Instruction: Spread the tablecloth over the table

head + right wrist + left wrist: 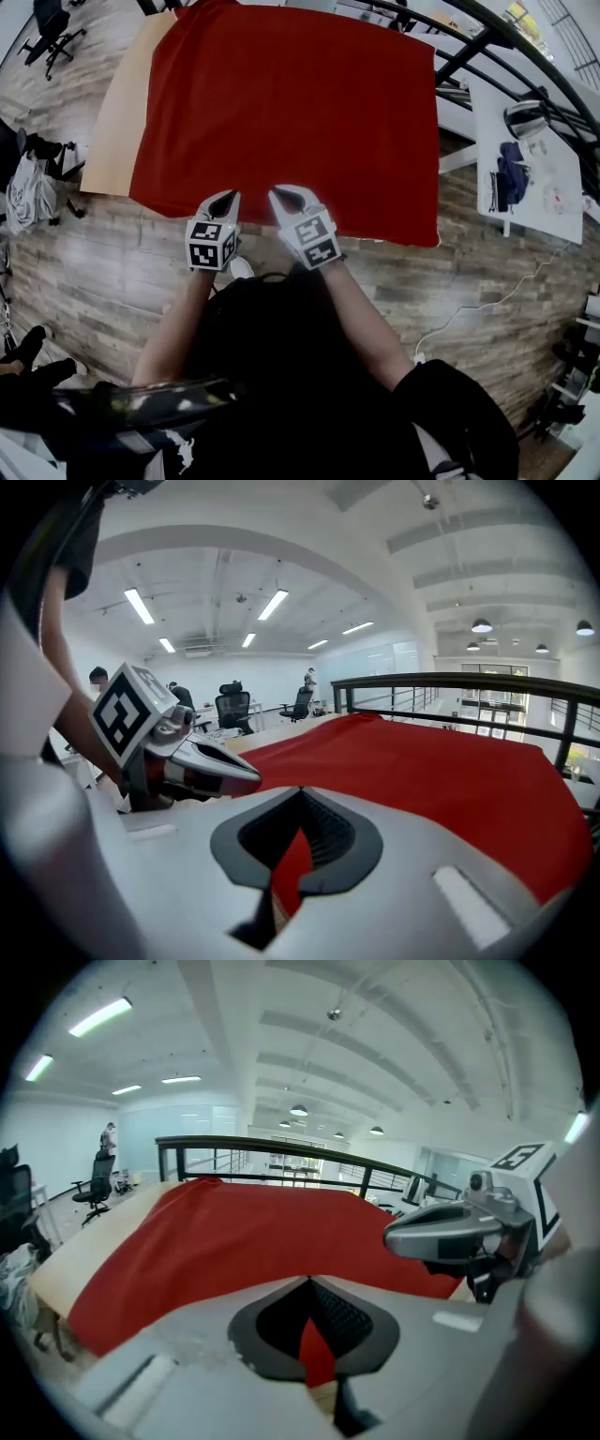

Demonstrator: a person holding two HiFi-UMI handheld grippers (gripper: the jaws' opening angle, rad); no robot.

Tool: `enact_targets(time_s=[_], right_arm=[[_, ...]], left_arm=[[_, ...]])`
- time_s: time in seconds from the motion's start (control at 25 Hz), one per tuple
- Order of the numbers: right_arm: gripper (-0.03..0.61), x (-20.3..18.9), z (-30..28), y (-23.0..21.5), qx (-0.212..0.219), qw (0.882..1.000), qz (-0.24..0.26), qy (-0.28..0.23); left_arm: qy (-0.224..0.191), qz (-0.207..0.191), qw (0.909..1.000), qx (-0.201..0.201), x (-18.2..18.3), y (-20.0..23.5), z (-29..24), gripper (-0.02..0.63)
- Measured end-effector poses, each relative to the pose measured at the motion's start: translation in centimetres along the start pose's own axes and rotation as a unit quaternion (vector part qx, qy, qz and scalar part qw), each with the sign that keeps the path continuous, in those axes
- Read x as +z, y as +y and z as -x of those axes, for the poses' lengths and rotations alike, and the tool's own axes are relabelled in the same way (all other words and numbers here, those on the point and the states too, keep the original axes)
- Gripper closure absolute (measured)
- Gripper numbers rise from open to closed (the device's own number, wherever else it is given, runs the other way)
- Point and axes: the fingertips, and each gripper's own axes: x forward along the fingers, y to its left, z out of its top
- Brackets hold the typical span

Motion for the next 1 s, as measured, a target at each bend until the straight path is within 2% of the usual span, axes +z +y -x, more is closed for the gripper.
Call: enact_targets(time_s=[0.24,0.52,0.72,1.0], right_arm=[[0.568,3.4,-8.1,10.0,0.039,0.998,0.042,0.008],[0.568,8.3,-14.8,16.2,0.063,0.995,0.075,0.012],[0.568,9.8,-18.6,17.9,0.082,0.992,0.093,0.024],[0.568,12.6,-26.8,16.1,0.099,0.99,0.095,0.028]], left_arm=[[-0.039,0.044,0.9955,0.075,-2.5,11.6,8.4,0.607],[-0.078,0.09,0.984,0.132,-3.2,21.2,14.9,0.607],[-0.083,0.13,0.9754,0.158,-4.8,26.4,15.0,0.607],[-0.062,0.145,0.9691,0.19,-4.0,33.5,12.2,0.604]])
